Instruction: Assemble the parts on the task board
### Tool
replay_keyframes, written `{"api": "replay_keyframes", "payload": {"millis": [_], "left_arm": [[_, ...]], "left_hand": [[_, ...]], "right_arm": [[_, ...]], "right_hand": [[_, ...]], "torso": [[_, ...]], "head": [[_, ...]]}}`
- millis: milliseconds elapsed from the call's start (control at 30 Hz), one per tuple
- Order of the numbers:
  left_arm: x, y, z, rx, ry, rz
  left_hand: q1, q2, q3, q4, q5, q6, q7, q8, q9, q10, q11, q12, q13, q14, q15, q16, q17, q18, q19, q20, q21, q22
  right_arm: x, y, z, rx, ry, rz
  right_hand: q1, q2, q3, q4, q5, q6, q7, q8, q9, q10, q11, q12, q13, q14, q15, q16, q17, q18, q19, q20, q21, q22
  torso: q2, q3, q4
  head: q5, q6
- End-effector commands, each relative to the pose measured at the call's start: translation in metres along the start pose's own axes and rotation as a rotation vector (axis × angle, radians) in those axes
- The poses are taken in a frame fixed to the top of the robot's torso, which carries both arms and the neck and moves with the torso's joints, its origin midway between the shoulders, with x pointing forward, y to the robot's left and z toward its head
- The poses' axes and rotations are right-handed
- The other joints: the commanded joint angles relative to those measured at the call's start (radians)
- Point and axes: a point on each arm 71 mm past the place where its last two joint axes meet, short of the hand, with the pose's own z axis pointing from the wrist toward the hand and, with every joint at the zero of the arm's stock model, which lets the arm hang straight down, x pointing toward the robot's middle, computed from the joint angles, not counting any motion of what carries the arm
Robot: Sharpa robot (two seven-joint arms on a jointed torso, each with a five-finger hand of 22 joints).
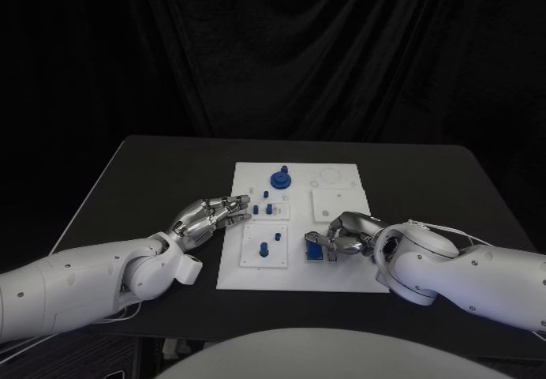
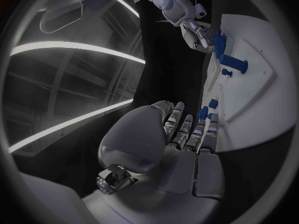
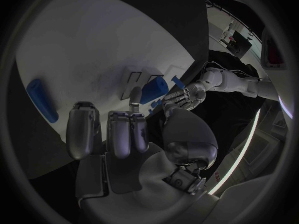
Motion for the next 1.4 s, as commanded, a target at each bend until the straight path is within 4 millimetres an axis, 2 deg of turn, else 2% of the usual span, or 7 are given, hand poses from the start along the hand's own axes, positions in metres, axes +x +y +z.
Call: {"api": "replay_keyframes", "payload": {"millis": [33,100,300,500,533,667,1400], "left_arm": [[0.002,-0.004,0.000,0.072,0.009,-0.015],[0.002,-0.004,0.000,0.072,0.009,-0.015],[0.002,-0.004,0.000,0.071,0.008,-0.015],[0.001,-0.004,0.000,0.070,0.007,-0.015],[0.001,-0.004,0.000,0.070,0.007,-0.015],[0.001,-0.004,-0.001,0.070,0.006,-0.014],[0.000,-0.003,-0.001,0.066,0.005,-0.015]], "left_hand": [[-0.005,-0.001,0.004,0.001,0.005,0.002,0.007,0.006,0.001,0.001,0.004,0.000,0.001,0.001,0.005,0.005,0.002,-0.001,0.003,0.000,0.000,0.001],[-0.005,-0.001,0.004,0.001,0.005,0.002,0.007,0.006,0.001,0.001,0.004,0.000,0.001,0.001,0.005,0.005,0.002,-0.001,0.003,0.000,0.000,0.001],[-0.005,-0.001,0.004,0.001,0.005,0.002,0.007,0.006,0.001,0.001,0.004,0.000,0.001,0.001,0.005,0.005,0.002,-0.001,0.003,0.000,0.000,0.001],[-0.005,-0.001,0.007,0.000,0.005,0.002,0.008,0.006,0.001,0.001,0.005,0.001,0.001,0.001,0.005,0.005,0.002,-0.001,0.003,0.000,0.000,0.000],[-0.005,-0.001,0.007,0.000,0.005,0.002,0.008,0.006,0.001,0.001,0.005,0.001,0.001,0.001,0.005,0.005,0.002,-0.001,0.003,0.000,0.000,0.000],[-0.005,-0.001,0.007,0.000,0.005,0.002,0.008,0.006,0.001,0.001,0.005,0.001,0.001,0.001,0.005,0.005,0.002,-0.001,0.003,0.000,0.000,0.000],[-0.006,-0.001,0.010,0.000,0.005,0.004,0.008,0.007,0.001,0.001,0.005,0.002,0.001,0.000,0.004,0.005,0.002,-0.001,0.003,0.000,0.000,0.000]], "right_arm": [[0.001,-0.002,0.000,0.018,0.007,-0.002],[0.001,-0.003,0.000,0.019,-0.003,0.003],[-0.003,-0.004,-0.001,0.003,-0.040,0.020],[-0.005,-0.007,-0.007,-0.025,-0.058,0.031],[-0.005,-0.008,-0.008,-0.028,-0.058,0.032],[-0.004,-0.010,-0.014,-0.036,-0.054,0.038],[-0.014,-0.034,-0.038,0.001,-0.147,-0.005]], "right_hand": [[-0.018,0.008,-0.023,0.000,-0.026,0.000,0.006,-0.005,0.001,0.101,0.007,0.003,0.263,0.097,0.008,0.007,0.236,0.002,0.023,-0.002,0.000,0.198],[-0.055,0.032,-0.058,0.001,-0.077,0.002,0.006,-0.005,0.002,0.101,0.006,0.003,0.263,0.097,0.009,0.007,0.237,0.002,0.024,-0.002,0.000,0.198],[-0.068,0.050,-0.082,0.000,-0.100,0.005,0.005,-0.004,0.002,0.101,0.006,0.003,0.263,0.098,0.009,0.011,0.242,0.001,0.026,-0.002,0.006,0.200],[0.003,0.056,-0.110,-0.003,-0.034,0.013,0.001,0.003,0.007,0.101,0.003,0.003,0.263,0.099,0.006,0.013,0.244,-0.001,0.029,-0.004,0.015,0.202],[0.062,0.053,-0.099,-0.021,0.045,0.011,-0.001,0.003,0.009,0.101,0.001,0.003,0.263,0.099,0.005,0.014,0.245,-0.001,0.030,-0.006,0.017,0.203],[0.191,0.030,-0.092,-0.008,0.142,0.003,-0.002,0.006,0.014,0.101,0.000,0.003,0.263,0.099,0.003,0.015,0.246,-0.002,0.031,-0.007,0.021,0.204],[0.444,-0.025,-0.064,-0.025,0.240,-0.006,-0.007,-0.001,0.012,0.101,-0.004,0.003,0.263,0.098,0.000,0.012,0.242,-0.004,0.035,-0.010,0.032,0.207]], "torso": [[0.000,0.0005,-0.0008],[0.000,0.0003,-0.0012],[-0.001,0.0003,-0.0018],[0.000,0.0006,-0.0016],[0.000,0.0009,-0.0015],[0.000,0.0011,-0.0009],[-0.001,-0.0002,-0.0020]], "head": [[0.001,0.000],[0.002,0.000],[0.005,0.000],[0.007,0.000],[0.007,0.000],[0.006,0.000],[0.000,0.000]]}}
